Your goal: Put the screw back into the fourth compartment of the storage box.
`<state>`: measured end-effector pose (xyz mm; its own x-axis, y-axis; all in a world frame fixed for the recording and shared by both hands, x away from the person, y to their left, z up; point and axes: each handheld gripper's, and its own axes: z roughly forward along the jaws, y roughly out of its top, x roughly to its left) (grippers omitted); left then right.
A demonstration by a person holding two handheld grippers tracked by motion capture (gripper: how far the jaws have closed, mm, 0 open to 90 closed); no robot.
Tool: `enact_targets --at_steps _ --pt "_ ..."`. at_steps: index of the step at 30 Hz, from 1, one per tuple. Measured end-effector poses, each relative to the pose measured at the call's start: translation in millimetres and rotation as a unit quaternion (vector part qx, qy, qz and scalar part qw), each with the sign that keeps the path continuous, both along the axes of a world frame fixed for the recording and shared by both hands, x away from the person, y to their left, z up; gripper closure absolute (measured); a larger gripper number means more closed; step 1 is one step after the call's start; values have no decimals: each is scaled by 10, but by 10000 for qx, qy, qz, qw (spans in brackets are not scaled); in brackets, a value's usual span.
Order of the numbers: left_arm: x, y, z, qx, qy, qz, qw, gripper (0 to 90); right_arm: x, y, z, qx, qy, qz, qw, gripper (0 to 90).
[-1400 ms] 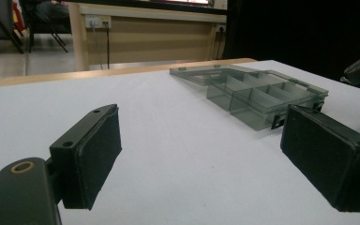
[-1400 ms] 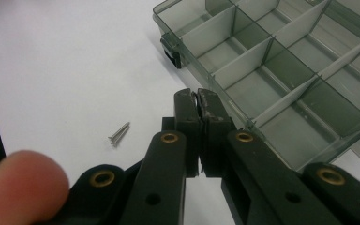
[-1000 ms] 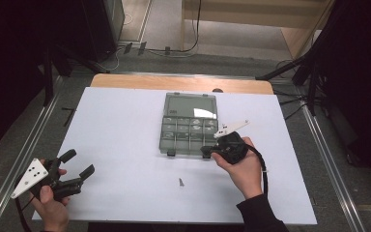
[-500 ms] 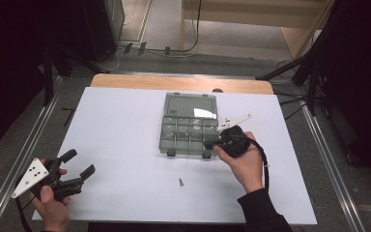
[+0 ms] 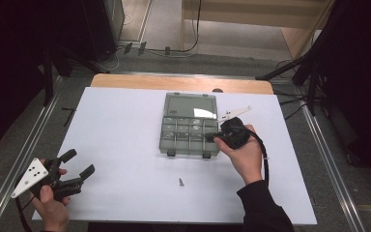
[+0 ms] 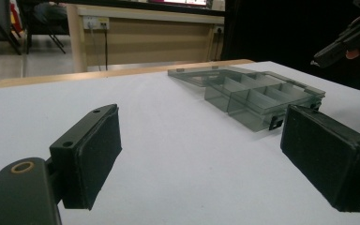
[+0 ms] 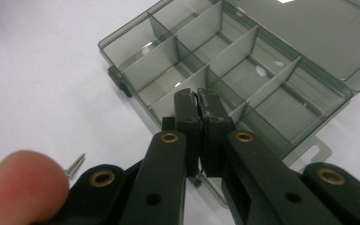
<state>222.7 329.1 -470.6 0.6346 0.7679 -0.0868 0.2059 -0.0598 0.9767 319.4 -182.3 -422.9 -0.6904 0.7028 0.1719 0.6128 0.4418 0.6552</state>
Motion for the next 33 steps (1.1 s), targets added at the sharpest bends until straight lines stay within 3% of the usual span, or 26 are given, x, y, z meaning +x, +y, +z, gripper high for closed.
enact_targets --at_steps 11,33 --pt "-2 -10 1 3 3 -9 10000 127 177 -62 -8 -21 23 -209 9998 900" --pt "-2 -14 1 2 6 -19 10000 127 554 -100 -298 -406 194 -732 9963 900"
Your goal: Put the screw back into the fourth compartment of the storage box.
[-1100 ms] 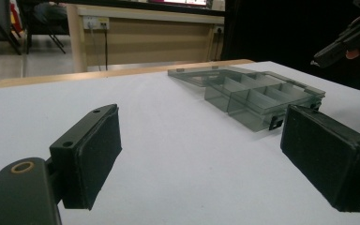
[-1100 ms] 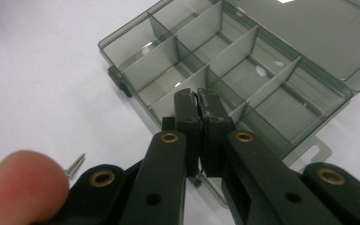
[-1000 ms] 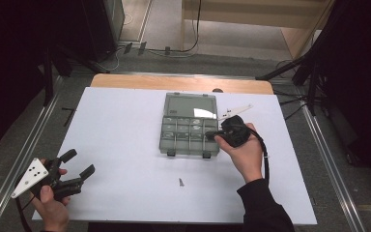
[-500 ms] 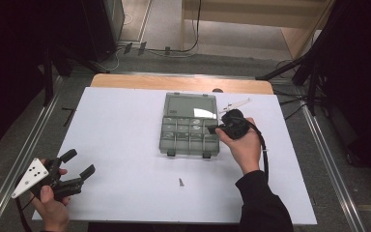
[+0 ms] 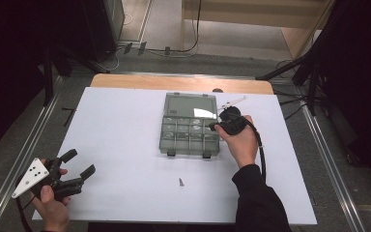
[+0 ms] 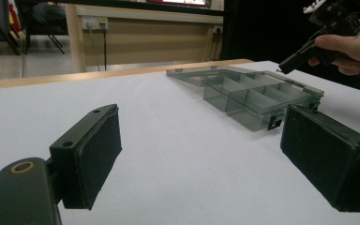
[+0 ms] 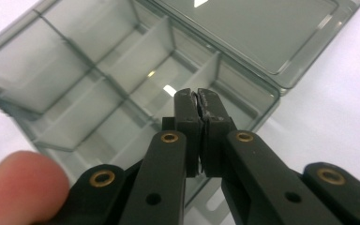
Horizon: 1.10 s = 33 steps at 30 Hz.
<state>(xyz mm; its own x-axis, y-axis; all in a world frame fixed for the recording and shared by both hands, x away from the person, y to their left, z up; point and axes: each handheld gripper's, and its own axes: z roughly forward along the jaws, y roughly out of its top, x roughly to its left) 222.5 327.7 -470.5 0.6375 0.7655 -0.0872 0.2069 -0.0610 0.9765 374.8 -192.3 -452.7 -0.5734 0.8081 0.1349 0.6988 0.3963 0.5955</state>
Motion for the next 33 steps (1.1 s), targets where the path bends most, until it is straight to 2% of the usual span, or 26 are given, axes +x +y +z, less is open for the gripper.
enact_targets --at_steps 10,13,15,18,21,24,26,28,33 --pt "2 -4 -2 7 0 -20 10000 127 93 23 -136 -129 78 -72 9999 887" --pt "2 1 -3 2 -1 -20 10000 127 92 0 -122 82 82 -151 9998 756" --pt "4 1 -4 1 0 -20 10000 127 80 -19 -98 139 33 -173 9997 717" --pt "4 -3 -3 -9 -1 -22 10000 127 37 -34 -61 286 20 -153 9995 608" --pt "1 -9 -1 -10 0 -21 10000 127 -1 -32 -34 317 -61 -89 9994 524" --pt "3 -12 -2 -2 1 -29 10000 127 -60 -13 12 394 -192 -144 9989 428" --pt "4 -14 -3 -3 -4 -27 10000 127 -98 1 31 511 -220 -135 9984 392" --pt "4 -13 -2 -6 -1 -30 10000 127 -139 22 45 467 -240 -107 9986 380" --pt "3 -4 -2 -20 0 -23 10000 127 -261 39 77 569 -252 -61 9980 378"
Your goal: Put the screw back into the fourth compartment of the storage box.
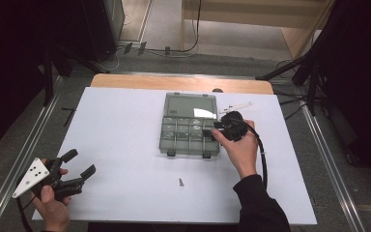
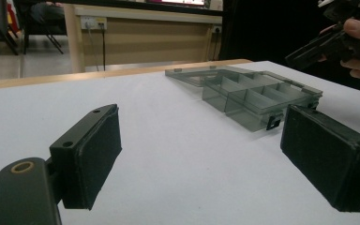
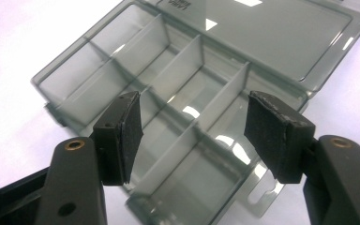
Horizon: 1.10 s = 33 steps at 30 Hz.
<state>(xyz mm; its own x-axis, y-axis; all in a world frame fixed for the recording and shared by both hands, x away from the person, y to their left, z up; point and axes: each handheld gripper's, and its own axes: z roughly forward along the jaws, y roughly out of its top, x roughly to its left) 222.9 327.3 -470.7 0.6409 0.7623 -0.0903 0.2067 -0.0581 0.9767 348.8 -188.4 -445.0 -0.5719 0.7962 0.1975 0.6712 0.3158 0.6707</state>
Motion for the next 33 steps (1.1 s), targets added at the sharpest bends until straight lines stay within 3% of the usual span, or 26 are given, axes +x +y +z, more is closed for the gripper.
enact_targets --at_steps 7,20,33 --pt "-1 -5 1 12 1 -9 10000 127 -203 55 15 -91 -63 37 9999 384" --pt "-5 -26 2 38 -6 -34 10000 127 -588 133 -32 96 -81 159 9998 400" --pt "-5 -27 2 66 -6 -49 10000 127 -855 409 -175 104 57 412 9991 445"
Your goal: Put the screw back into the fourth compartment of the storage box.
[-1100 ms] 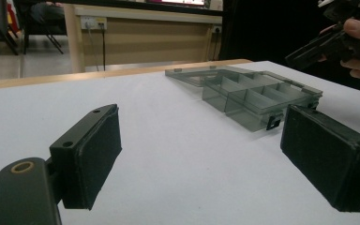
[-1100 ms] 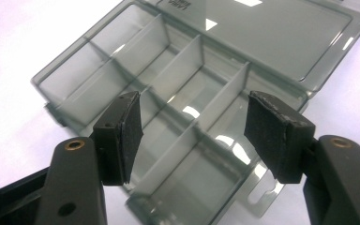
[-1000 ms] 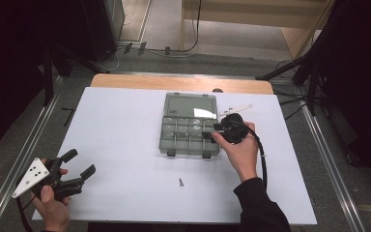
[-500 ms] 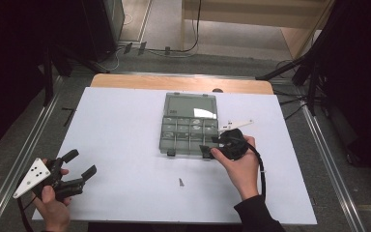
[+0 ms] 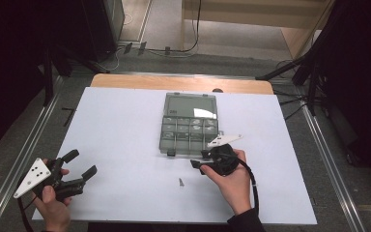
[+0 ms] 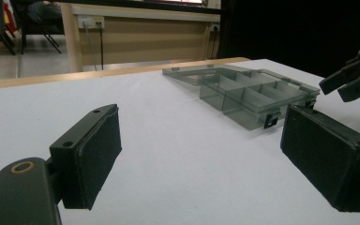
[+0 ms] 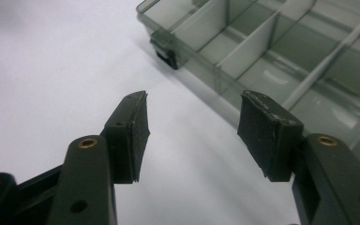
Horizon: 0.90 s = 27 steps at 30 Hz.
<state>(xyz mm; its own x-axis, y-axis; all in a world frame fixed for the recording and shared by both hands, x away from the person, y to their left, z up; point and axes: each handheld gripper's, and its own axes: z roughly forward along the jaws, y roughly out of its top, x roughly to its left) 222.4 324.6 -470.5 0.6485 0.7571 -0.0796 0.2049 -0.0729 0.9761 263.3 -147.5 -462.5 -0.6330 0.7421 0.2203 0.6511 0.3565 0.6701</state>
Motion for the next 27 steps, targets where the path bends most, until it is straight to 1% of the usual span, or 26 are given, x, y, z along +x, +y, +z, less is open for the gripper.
enact_targets --at_steps 2,14,18,20,21,22,24,27 --pt "1 1 0 -4 1 3 10000 127 -29 44 -30 34 35 37 10000 452" --pt "1 -2 0 -15 2 -1 10000 127 -157 252 -148 -8 106 213 9997 500" --pt "1 -2 1 -13 1 -2 10000 127 -190 314 -177 -127 116 142 9998 544" --pt "1 -1 1 -16 4 -3 10000 127 -195 335 -196 -79 172 196 9996 576" --pt "0 0 2 -7 5 -1 10000 127 -199 342 -203 -60 208 227 9995 619" --pt "0 -1 2 -11 3 2 10000 127 -206 350 -209 -29 217 277 9994 644" --pt "1 -2 1 -12 4 0 10000 127 -211 359 -224 -5 273 356 9990 663" --pt "1 -2 1 -6 5 0 10000 127 -212 373 -263 35 358 361 9987 666"
